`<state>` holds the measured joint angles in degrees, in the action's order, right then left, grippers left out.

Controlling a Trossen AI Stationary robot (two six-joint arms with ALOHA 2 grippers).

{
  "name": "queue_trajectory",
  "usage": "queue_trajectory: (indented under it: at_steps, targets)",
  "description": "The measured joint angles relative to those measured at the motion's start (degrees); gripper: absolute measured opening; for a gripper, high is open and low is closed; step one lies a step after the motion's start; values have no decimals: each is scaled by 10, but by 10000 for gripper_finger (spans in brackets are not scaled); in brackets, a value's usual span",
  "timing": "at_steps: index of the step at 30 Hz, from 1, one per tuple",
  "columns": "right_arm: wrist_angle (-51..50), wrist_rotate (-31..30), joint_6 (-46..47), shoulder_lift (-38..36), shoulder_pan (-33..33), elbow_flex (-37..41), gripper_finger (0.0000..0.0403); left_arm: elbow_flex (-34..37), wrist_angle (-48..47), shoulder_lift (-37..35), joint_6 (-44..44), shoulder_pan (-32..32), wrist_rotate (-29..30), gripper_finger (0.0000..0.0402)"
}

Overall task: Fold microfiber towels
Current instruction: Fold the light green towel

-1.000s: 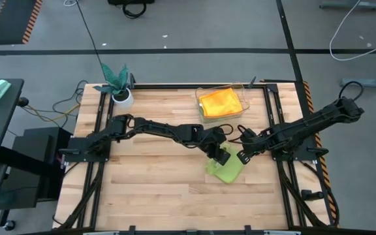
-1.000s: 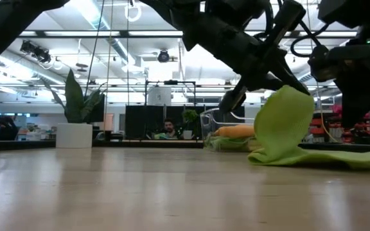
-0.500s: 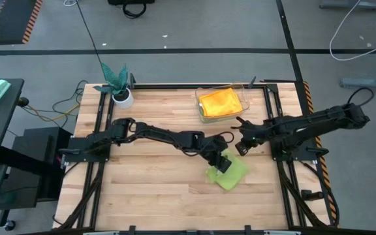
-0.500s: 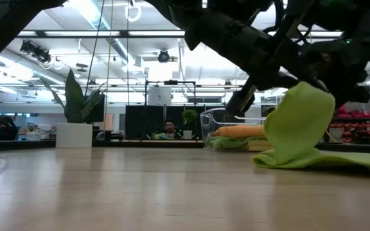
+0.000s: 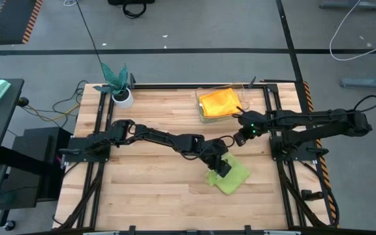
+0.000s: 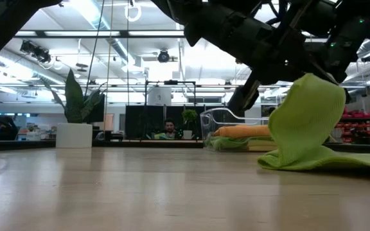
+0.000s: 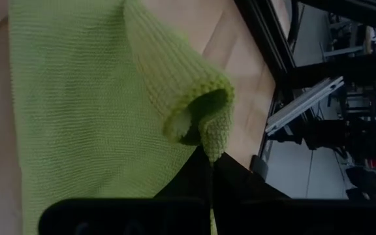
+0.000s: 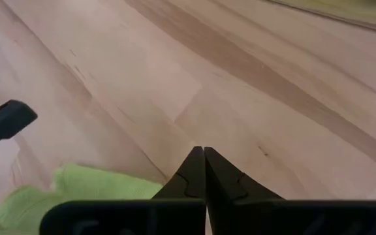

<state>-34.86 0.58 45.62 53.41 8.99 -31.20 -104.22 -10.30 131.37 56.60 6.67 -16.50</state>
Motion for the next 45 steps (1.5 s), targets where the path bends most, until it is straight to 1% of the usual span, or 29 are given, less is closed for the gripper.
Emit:
queue_trajectory:
  at_steps: [10,13,18,25,32,35,37,39,43,45]
  targets:
    - [3,7,-5,2,-6,0,1,0,43,0,1,4,-57,5]
    - [3,7,-8,2,-4,0,1,0,50,0,2,4,-72,17]
    - [8,6,-8,2,-4,0,2,0,66,0,2,2,-78,34]
    - [32,-2,-8,13,-4,0,2,0,104,0,24,1,-97,28]
    - [44,-3,-21,49,-4,0,4,0,98,3,40,0,-98,34]
    - [52,-15,-22,46,-4,0,2,1,90,17,54,-1,-104,24]
    - [52,-18,-18,46,-4,-1,3,-5,100,32,60,2,-109,11]
    - [49,-18,-18,46,-4,-1,3,-14,90,40,60,3,-121,8]
    - [48,-18,-16,47,-4,-1,2,-51,92,54,55,4,-122,18]
    - [48,-18,-13,47,-4,-1,2,-72,54,55,35,4,-119,21]
